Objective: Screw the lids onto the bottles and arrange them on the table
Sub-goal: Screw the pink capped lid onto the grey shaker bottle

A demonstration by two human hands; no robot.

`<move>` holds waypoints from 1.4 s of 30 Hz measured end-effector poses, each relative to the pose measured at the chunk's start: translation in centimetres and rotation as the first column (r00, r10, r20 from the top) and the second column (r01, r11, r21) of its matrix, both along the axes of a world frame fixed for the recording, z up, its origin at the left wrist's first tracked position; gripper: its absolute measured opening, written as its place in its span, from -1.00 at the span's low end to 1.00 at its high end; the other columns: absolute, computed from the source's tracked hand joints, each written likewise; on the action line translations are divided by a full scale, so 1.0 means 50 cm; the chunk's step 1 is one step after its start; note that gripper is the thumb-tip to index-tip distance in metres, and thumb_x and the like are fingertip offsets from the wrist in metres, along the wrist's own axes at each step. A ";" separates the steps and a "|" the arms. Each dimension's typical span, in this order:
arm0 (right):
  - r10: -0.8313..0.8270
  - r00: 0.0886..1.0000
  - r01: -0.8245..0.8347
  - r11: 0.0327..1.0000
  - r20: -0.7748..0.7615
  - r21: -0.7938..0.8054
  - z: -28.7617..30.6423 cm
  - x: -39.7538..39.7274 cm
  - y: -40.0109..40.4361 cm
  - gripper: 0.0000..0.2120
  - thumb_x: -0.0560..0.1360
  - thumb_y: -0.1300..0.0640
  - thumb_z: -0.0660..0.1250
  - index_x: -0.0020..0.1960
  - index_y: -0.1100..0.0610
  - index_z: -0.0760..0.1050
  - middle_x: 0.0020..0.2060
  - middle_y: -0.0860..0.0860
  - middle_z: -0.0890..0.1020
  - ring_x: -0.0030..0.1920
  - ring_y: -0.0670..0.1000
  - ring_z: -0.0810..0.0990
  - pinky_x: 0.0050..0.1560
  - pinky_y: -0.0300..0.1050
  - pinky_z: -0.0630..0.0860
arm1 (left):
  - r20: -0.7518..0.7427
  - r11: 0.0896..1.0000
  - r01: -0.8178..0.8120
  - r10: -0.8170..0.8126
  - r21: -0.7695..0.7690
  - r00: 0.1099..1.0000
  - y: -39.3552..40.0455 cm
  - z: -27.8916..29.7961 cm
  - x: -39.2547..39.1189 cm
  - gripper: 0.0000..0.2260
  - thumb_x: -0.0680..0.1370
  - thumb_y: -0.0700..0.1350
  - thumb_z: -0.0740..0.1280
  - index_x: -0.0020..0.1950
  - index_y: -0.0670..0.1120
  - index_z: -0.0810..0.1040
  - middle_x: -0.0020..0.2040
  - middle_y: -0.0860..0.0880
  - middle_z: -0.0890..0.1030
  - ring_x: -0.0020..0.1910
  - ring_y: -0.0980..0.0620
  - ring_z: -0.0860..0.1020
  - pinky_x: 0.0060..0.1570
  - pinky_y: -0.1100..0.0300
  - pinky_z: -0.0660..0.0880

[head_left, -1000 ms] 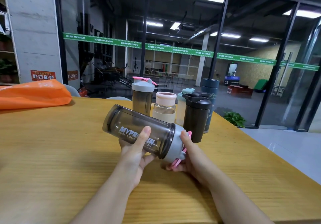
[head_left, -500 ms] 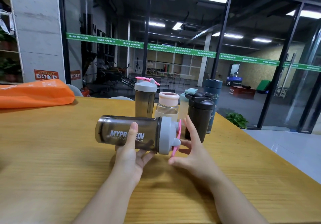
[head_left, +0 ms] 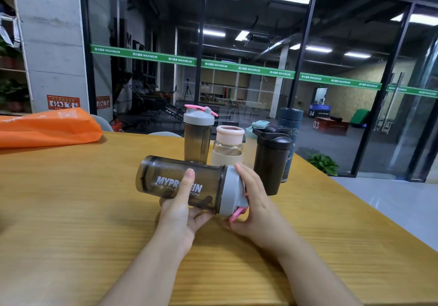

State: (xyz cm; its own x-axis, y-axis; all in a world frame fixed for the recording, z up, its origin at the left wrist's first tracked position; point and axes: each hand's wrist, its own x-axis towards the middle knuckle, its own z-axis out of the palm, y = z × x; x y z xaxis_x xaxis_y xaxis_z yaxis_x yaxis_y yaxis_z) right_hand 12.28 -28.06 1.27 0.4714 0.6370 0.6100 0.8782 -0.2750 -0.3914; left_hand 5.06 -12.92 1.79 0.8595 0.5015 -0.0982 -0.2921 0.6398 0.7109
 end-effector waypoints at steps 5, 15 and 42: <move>-0.018 0.996 0.023 0.998 -0.088 0.052 0.001 -0.004 -0.002 -0.01 0.26 0.25 0.47 0.50 -0.18 0.00 0.43 -0.24 0.18 0.38 -0.30 0.25 0.21 -0.48 0.28 | 0.017 1.000 0.014 -0.014 0.008 1.000 0.002 -0.003 0.005 -0.22 0.17 0.12 0.51 0.34 -0.07 0.42 0.10 -0.14 0.67 -0.10 -0.16 0.69 -0.31 0.00 0.61; -0.052 0.944 0.105 0.984 -0.325 0.147 0.003 -0.012 -0.007 -0.09 0.15 -0.18 0.51 0.41 -0.16 0.19 0.18 -0.24 0.51 0.15 -0.31 0.49 0.05 -0.45 0.41 | 0.022 0.997 0.055 -0.056 0.052 0.998 0.001 -0.008 0.007 -0.20 0.15 0.12 0.52 0.35 -0.05 0.39 0.10 -0.15 0.67 -0.06 -0.20 0.68 -0.24 -0.06 0.62; 0.056 0.801 0.146 0.947 -0.596 0.286 0.009 -0.010 -0.003 -0.37 0.35 -0.19 0.38 0.35 -0.03 0.30 0.02 0.01 0.56 -0.28 -0.15 0.57 -0.37 -0.33 0.47 | 0.080 0.996 0.066 -0.071 0.066 0.994 0.003 -0.008 0.009 -0.24 0.17 0.09 0.51 0.34 0.00 0.40 0.11 -0.13 0.67 -0.02 -0.19 0.68 -0.12 -0.17 0.61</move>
